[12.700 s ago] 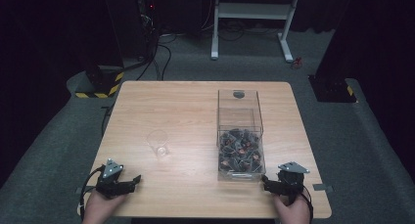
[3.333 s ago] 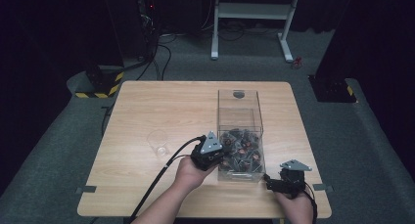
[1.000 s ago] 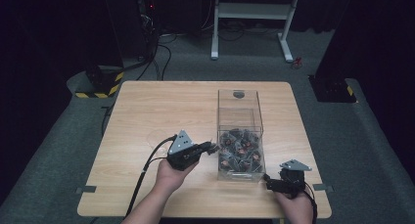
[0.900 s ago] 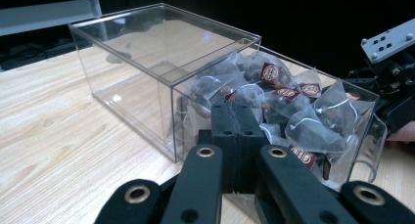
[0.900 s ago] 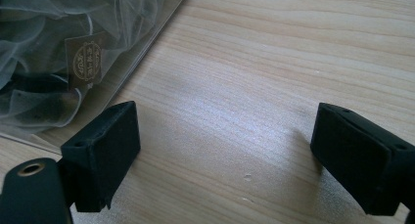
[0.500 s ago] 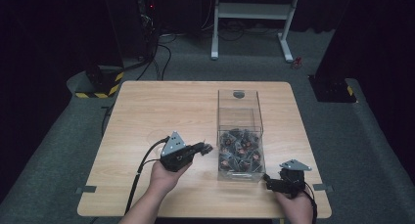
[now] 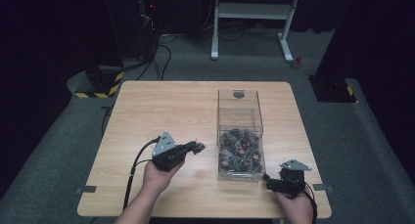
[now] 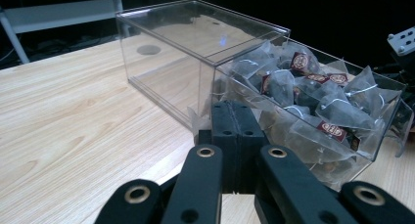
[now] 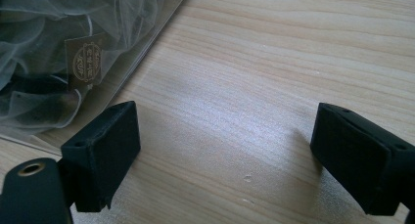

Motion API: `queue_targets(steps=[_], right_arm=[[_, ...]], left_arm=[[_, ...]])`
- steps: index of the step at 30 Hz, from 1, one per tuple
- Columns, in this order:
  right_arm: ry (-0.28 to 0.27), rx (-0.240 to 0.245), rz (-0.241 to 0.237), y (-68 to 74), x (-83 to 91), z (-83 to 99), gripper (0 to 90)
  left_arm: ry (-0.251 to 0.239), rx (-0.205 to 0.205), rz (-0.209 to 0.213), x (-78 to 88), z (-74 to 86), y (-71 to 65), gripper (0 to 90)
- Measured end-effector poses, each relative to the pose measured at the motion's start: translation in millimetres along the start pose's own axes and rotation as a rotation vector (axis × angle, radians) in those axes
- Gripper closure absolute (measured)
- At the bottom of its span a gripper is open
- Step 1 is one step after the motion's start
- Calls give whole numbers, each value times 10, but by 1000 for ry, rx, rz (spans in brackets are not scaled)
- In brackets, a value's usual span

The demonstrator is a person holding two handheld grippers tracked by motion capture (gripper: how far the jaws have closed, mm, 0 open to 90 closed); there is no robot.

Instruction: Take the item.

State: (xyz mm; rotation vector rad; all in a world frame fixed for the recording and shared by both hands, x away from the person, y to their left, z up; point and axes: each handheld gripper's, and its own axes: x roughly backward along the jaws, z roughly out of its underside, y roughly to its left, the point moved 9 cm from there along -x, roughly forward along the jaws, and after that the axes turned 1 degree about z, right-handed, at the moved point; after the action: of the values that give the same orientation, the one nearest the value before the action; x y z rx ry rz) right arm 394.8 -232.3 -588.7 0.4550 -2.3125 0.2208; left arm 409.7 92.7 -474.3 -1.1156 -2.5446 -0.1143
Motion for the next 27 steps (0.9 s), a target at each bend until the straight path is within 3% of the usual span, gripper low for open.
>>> queue_targets(steps=[27], right_arm=[[0, -1, 1, 0, 0, -1, 109]], left_arm=[[-32, 24, -111, 428, -14, 468, 900]])
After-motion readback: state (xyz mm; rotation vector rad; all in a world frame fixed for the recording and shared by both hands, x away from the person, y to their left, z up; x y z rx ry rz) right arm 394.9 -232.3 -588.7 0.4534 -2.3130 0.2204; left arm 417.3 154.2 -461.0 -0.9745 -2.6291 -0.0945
